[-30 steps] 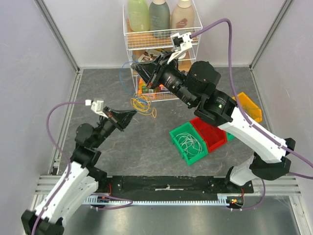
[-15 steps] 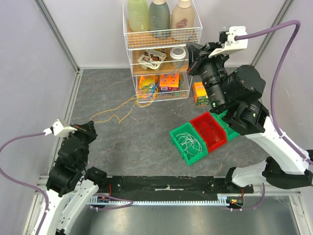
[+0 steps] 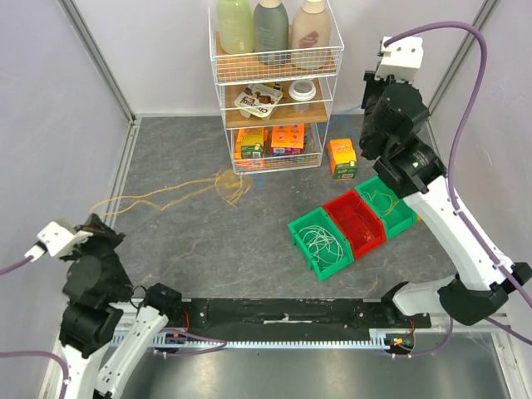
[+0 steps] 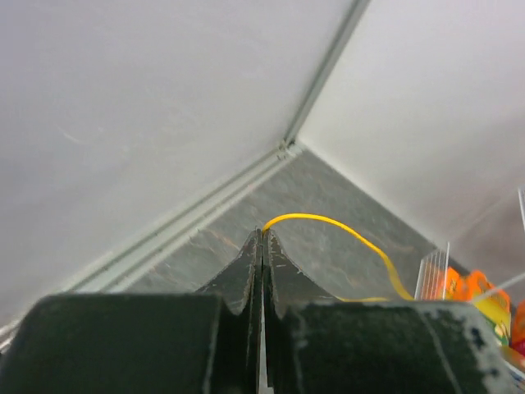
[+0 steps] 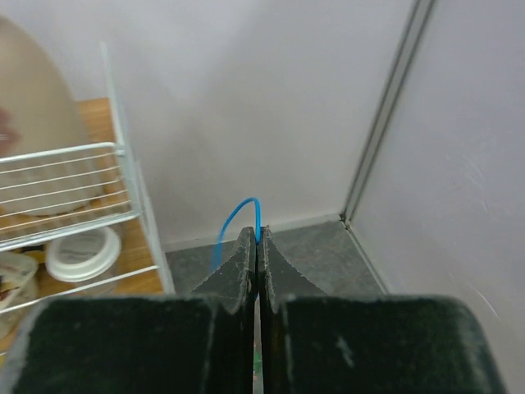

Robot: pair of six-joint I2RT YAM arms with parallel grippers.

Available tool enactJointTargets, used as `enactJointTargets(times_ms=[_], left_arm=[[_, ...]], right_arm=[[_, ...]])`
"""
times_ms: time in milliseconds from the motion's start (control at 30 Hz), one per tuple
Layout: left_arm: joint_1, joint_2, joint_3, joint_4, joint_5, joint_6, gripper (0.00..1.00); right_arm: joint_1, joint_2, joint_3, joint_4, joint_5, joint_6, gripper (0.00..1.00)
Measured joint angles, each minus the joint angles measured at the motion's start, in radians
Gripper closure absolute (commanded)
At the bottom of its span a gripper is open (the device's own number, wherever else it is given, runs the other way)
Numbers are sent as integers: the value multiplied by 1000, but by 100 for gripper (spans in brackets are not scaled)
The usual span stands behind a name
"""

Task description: Untangle the cables

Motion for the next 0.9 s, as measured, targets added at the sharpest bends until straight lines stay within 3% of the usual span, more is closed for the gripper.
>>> enactJointTargets(times_ms=[133, 333, 567, 733, 900], left_arm=[[0, -43, 41, 100, -58, 167, 98], [-1, -73, 88, 215, -45, 354, 98], [-2, -2, 157, 130, 135, 239, 98], [-2, 113, 78, 72, 308, 102, 98], [-2, 173, 23, 56, 410, 57, 98]], right_arm=[[-105, -1, -63, -27, -84, 89, 100], [-107, 27, -152, -52, -304, 195, 100], [-69, 31, -224, -96, -424, 243, 100], [-73, -20, -201, -189, -305, 237, 100], [-77, -106, -93, -314, -175, 238, 100]])
